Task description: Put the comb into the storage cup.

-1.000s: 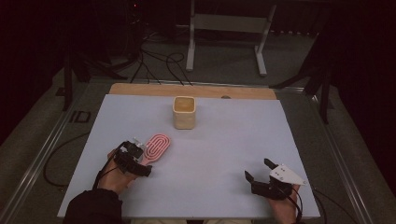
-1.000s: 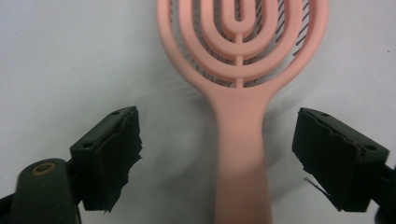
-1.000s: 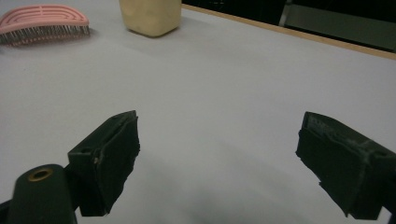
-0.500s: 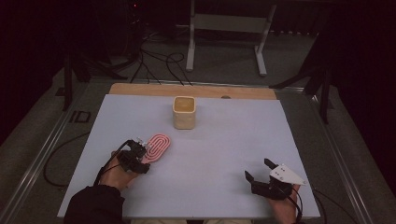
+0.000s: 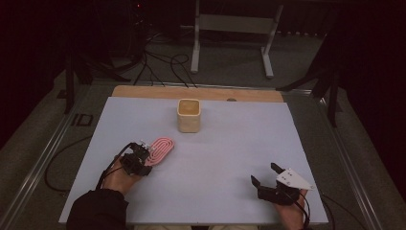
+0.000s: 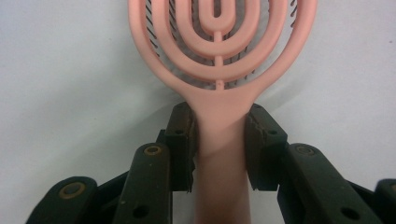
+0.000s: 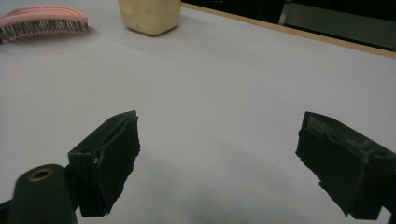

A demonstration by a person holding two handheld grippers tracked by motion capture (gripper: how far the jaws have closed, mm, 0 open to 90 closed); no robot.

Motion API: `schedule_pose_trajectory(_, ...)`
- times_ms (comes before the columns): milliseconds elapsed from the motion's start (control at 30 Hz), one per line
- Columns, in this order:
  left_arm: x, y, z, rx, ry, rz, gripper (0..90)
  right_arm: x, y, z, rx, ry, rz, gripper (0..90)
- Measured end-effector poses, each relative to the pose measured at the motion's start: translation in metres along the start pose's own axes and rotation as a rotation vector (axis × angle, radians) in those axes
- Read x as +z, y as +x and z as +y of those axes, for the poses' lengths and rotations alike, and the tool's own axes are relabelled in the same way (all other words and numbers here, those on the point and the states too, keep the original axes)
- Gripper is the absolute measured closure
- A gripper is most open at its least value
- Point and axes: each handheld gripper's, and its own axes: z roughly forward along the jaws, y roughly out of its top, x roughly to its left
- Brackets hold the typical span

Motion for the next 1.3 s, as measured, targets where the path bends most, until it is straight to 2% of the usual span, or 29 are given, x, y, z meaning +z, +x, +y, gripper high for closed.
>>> schedule_pose_trajectory(700,0.0004,0.0039,0.0001,-0.015,0.014,-0.065,68.4,0.001,0.0006,-0.0002,-0.002,0.008,0.002,12.8)
schedule_pose_trajectory(833,0.0006,0.0052,-0.0009,-0.025,0.006,-0.075,68.5,0.0012,0.0007,-0.0003,-0.004,0.011,0.004,12.8)
schedule_pose_trajectory(1100,0.0,0.0044,-0.0043,-0.019,-0.018,-0.065,69.8,0.0016,0.0005,-0.0006,-0.005,0.016,0.003,12.8)
schedule_pose_trajectory(1300,-0.0001,0.0047,-0.008,-0.04,-0.052,-0.068,70.0,0.0016,0.0002,-0.0008,-0.007,0.018,0.002,12.8)
